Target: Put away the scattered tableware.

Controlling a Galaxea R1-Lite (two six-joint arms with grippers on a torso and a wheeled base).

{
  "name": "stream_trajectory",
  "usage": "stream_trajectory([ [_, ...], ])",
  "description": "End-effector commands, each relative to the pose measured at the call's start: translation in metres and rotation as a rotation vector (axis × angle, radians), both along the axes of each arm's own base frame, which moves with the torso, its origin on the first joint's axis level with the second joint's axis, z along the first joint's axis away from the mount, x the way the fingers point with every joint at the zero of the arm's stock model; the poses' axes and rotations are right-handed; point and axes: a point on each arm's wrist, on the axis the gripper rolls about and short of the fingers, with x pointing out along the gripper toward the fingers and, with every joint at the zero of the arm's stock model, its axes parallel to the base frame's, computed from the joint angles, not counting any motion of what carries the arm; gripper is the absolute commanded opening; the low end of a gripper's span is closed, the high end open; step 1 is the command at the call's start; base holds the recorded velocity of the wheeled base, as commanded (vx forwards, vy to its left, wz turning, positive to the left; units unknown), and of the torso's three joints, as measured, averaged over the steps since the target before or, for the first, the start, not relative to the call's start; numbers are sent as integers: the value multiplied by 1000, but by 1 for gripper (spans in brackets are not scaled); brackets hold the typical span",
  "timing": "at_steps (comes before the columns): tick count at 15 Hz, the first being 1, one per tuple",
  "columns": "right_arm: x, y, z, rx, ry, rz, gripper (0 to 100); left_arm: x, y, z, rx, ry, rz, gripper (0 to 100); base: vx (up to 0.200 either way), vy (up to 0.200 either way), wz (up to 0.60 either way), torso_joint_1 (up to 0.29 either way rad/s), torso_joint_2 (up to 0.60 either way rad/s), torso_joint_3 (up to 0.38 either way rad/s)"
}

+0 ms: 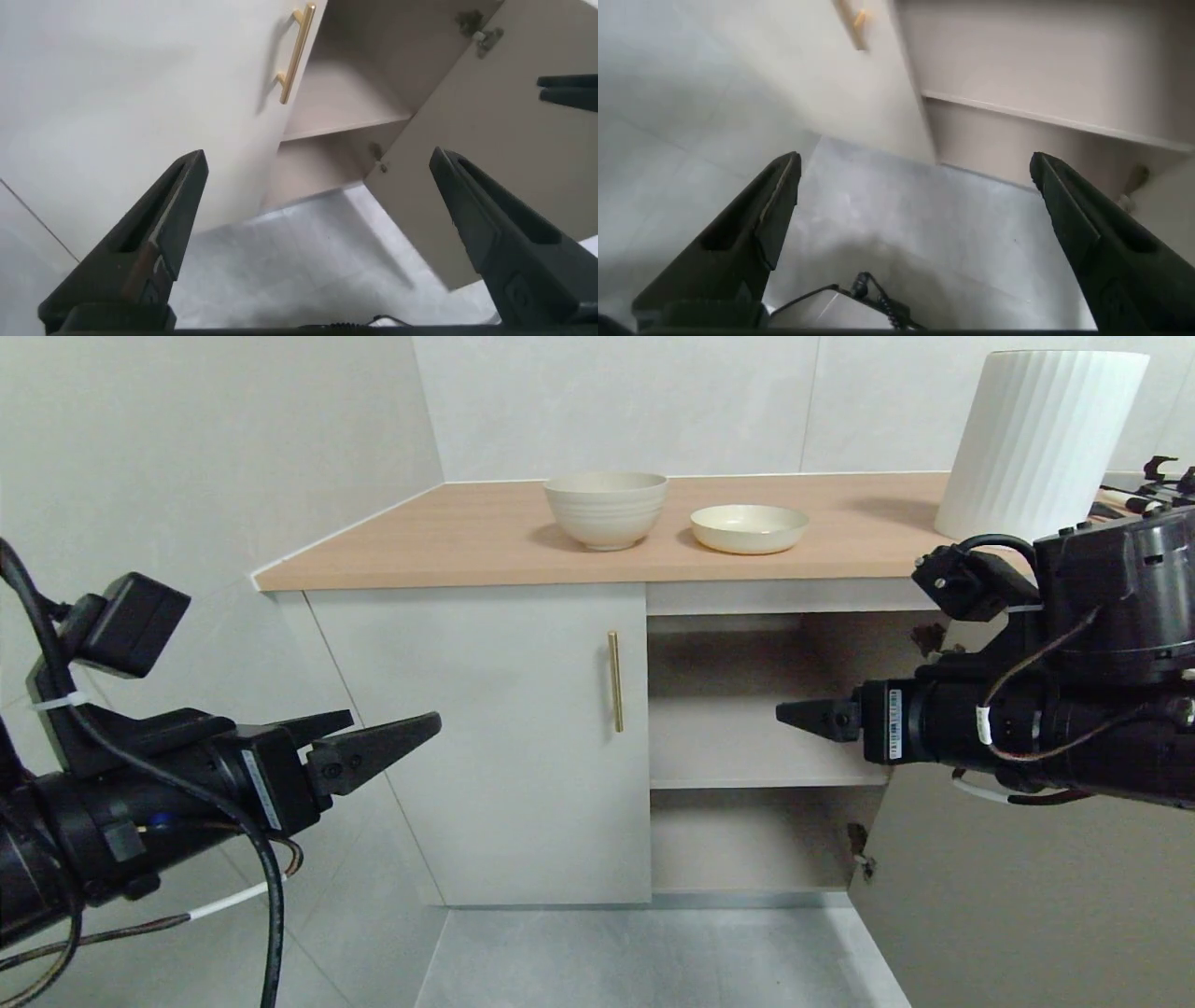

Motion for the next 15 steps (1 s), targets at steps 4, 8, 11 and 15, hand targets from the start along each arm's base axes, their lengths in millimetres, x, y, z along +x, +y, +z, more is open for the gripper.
stream_trajectory([
  [4, -27, -13, 26, 30, -42, 18, 100, 1, 0, -2, 2, 8, -2, 100, 0, 0, 0, 0, 0, 0],
  [8, -35, -16, 28, 17, -28, 34, 100, 0, 0, -2, 3, 10, -12, 100, 200, 0, 0, 2, 0, 5],
  [11, -38, -13, 26, 4, -10, 53, 100, 0, 0, -2, 3, 10, -10, 100, 200, 0, 0, 9, 4, 6],
  [15, -42, -11, 21, -2, 3, 73, 100, 0, 0, -2, 3, 12, -12, 100, 200, 0, 0, 5, 4, -4],
])
